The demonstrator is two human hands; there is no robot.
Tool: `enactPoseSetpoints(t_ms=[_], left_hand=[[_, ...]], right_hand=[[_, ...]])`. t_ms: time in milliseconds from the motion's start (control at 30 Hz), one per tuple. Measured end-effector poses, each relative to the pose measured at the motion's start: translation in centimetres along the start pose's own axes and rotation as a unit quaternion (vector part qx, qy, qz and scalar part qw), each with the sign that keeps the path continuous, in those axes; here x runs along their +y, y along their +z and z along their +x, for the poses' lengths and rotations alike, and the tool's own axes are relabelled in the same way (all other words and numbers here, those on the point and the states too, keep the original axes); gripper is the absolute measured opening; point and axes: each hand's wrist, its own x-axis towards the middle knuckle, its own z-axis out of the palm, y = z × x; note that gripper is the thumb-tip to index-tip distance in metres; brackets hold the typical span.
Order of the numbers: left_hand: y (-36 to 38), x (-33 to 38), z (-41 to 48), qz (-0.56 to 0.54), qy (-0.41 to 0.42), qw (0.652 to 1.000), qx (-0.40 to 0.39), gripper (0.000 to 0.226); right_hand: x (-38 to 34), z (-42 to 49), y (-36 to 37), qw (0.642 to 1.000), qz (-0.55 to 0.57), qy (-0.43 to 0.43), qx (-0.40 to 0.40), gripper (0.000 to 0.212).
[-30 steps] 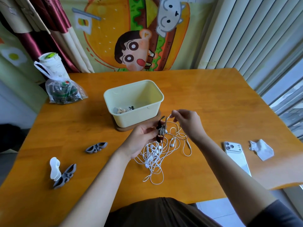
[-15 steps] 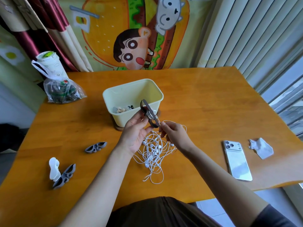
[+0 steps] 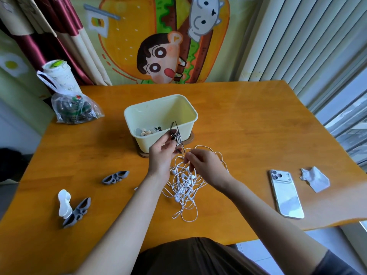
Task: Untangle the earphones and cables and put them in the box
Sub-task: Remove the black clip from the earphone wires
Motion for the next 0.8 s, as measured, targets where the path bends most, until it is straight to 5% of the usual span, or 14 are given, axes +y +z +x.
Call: enactPoseSetpoints(t_ms=[133, 233, 600, 800], left_hand=[[-1.1, -1.1, 0.4, 0.287, 0.143, 0.947, 0.007, 0.037], [-1.8, -1.8, 0.4, 0.334, 0.155, 0.929, -0.028, 0.04], [-0.7, -0.6, -1.7, 0.254, 0.086, 0.939, -0.215, 0.041], [0.4, 0.8, -1.6, 0.038, -0.001, 0.979, -0.201, 0.035]], right_hand=[[-0.6, -0.4, -0.8, 0.996, -0.06, -0.056, -0.021, 0.028], [-1.0, 0.2, -2.4, 0.995, -0.062, -0.077, 0.022, 0.024], [0.5, 1.8, -4.6, 0.994, -0.033, -0.028, 0.104, 0.024], [1.5, 2.1, -4.3, 0.995, 0.033, 0.029, 0.09, 0.028]])
